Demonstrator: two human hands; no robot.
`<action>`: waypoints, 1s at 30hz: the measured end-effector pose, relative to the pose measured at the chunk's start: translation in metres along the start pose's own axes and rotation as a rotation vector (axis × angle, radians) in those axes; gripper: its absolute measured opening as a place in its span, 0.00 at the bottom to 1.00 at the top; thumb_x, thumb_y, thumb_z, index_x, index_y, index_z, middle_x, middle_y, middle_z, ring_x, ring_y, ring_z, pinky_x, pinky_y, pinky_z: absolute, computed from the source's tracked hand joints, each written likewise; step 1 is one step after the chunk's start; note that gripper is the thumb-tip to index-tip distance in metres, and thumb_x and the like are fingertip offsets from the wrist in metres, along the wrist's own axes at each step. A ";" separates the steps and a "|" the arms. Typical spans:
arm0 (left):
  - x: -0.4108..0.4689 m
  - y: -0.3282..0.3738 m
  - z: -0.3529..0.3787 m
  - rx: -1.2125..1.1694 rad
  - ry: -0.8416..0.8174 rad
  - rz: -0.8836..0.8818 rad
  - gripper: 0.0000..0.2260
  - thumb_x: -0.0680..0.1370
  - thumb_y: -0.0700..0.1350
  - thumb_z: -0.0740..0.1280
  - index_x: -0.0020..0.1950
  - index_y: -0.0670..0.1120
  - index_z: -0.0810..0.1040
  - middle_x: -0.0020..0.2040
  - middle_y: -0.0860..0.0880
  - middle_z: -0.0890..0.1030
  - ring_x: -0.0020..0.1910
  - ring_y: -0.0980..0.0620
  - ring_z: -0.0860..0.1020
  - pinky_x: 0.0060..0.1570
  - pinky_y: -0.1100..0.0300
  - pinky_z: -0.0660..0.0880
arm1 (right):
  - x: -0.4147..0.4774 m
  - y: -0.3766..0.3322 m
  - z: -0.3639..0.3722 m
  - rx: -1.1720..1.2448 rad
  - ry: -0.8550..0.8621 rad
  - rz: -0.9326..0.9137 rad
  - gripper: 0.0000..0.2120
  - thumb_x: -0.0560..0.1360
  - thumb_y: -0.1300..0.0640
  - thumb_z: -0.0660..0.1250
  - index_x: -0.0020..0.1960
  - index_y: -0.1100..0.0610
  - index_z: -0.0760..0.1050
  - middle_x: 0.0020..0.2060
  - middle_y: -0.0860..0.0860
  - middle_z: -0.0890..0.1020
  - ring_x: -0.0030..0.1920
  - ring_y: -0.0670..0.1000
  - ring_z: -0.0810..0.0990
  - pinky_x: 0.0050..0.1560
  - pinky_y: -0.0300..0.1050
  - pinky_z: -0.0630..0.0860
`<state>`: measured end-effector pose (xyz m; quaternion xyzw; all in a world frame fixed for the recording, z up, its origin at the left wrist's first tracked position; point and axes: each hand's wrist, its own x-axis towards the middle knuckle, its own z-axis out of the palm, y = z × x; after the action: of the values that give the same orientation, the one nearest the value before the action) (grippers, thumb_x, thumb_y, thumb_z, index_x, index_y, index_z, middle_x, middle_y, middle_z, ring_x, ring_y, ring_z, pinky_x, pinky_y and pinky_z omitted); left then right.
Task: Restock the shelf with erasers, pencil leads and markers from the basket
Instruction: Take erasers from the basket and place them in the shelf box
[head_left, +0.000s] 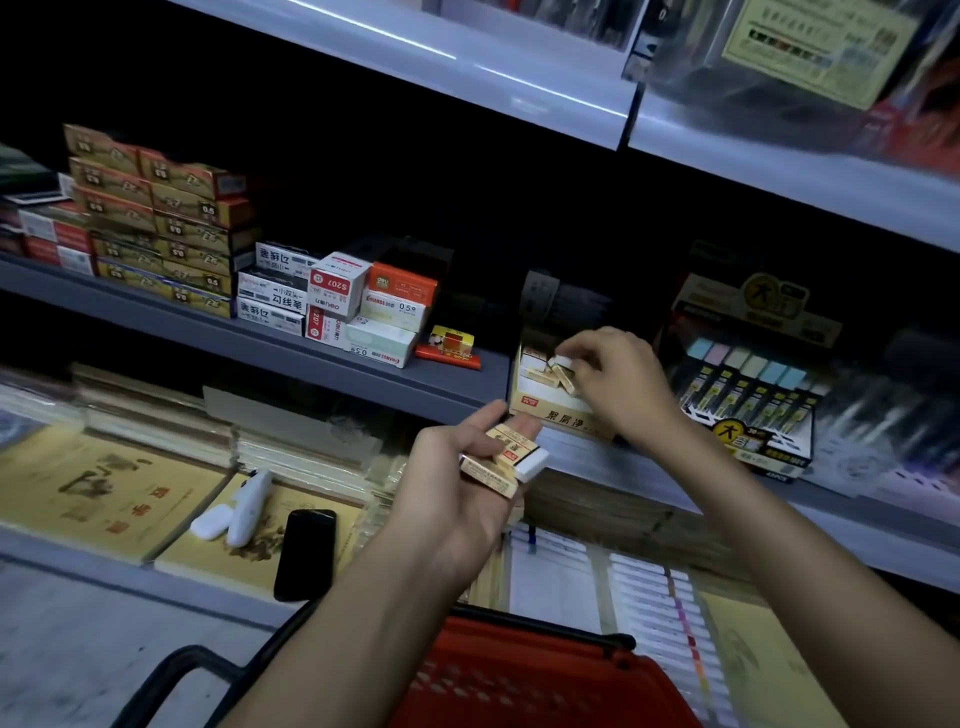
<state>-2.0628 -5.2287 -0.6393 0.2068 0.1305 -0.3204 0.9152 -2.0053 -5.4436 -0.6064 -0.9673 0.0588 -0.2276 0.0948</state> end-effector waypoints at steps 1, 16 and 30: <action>0.000 0.001 0.001 -0.010 -0.009 0.022 0.24 0.77 0.27 0.54 0.70 0.36 0.76 0.60 0.33 0.83 0.61 0.40 0.83 0.66 0.46 0.76 | -0.010 -0.010 -0.007 0.105 0.003 0.029 0.11 0.80 0.59 0.66 0.57 0.49 0.84 0.50 0.46 0.83 0.51 0.47 0.80 0.52 0.44 0.77; 0.001 0.001 -0.002 -0.033 0.005 0.130 0.16 0.83 0.36 0.60 0.70 0.43 0.76 0.64 0.38 0.82 0.61 0.39 0.83 0.63 0.42 0.78 | -0.076 -0.079 -0.043 0.943 -0.419 0.409 0.13 0.72 0.68 0.76 0.55 0.67 0.79 0.38 0.62 0.86 0.31 0.52 0.81 0.35 0.41 0.82; -0.005 0.008 -0.002 -0.017 0.412 0.092 0.10 0.80 0.49 0.62 0.53 0.43 0.76 0.47 0.41 0.74 0.45 0.47 0.75 0.54 0.48 0.72 | 0.025 -0.034 0.001 -0.175 0.128 -0.011 0.04 0.78 0.60 0.69 0.49 0.61 0.80 0.45 0.56 0.81 0.45 0.60 0.81 0.40 0.48 0.76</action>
<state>-2.0616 -5.2198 -0.6371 0.2661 0.3080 -0.2280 0.8845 -1.9803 -5.4141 -0.5896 -0.9557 0.0790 -0.2836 0.0049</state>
